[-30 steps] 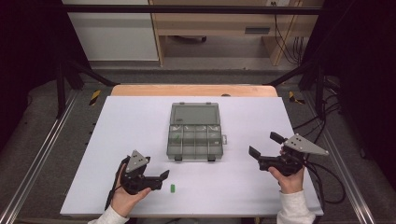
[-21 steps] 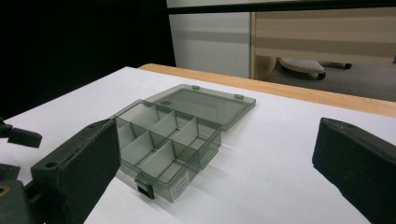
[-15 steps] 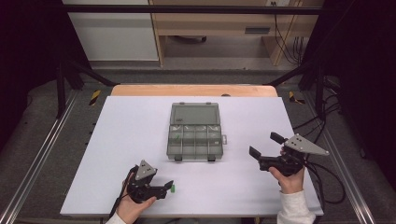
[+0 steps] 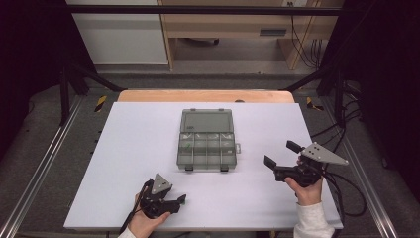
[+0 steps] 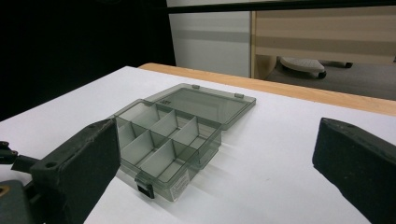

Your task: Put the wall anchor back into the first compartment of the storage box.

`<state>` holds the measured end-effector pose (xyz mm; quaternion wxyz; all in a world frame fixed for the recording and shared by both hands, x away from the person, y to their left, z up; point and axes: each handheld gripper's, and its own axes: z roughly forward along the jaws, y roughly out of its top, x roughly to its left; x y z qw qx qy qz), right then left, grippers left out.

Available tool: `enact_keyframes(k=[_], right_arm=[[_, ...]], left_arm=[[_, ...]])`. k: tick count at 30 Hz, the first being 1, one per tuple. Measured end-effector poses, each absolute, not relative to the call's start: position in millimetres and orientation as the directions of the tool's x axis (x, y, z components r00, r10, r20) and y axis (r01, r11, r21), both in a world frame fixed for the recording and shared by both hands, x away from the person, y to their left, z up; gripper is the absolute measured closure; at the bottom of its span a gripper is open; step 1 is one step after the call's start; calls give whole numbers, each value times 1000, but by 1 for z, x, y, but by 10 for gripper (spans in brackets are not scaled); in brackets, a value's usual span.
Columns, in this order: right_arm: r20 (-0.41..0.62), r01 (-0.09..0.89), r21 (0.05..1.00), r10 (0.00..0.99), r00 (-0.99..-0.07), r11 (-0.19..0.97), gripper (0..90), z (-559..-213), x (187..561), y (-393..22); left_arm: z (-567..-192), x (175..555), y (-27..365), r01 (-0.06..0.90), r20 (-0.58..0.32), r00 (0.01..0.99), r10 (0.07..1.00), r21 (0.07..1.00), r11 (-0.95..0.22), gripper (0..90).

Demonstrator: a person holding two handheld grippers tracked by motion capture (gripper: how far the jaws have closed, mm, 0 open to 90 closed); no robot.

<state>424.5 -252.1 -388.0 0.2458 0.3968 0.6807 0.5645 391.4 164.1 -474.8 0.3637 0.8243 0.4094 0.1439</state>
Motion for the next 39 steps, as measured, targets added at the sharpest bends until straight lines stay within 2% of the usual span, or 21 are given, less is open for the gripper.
enact_keyframes(k=[14, 23, 30, 33, 39], right_arm=[[118, 264, 964, 819, -562, 42, 12, -387, 424, -253], [117, 260, 965, 816, -566, 41, 12, -387, 424, -252], [119, 260, 965, 818, -563, 39, 12, -387, 424, -252], [117, 258, 965, 817, -565, 40, 12, -386, 423, -253], [118, 259, 965, 818, -563, 38, 12, -386, 423, -253]], left_arm=[[-475, 387, 160, 576, -45, 624, 780, 701, -420, 482], [-472, 384, 155, 590, -59, 628, 776, 686, -426, 645], [-472, 384, 153, 604, -68, 615, 785, 681, -414, 653], [-471, 386, 157, 624, -100, 610, 786, 672, -399, 651], [-471, 385, 153, 626, -93, 613, 785, 663, -410, 669]])
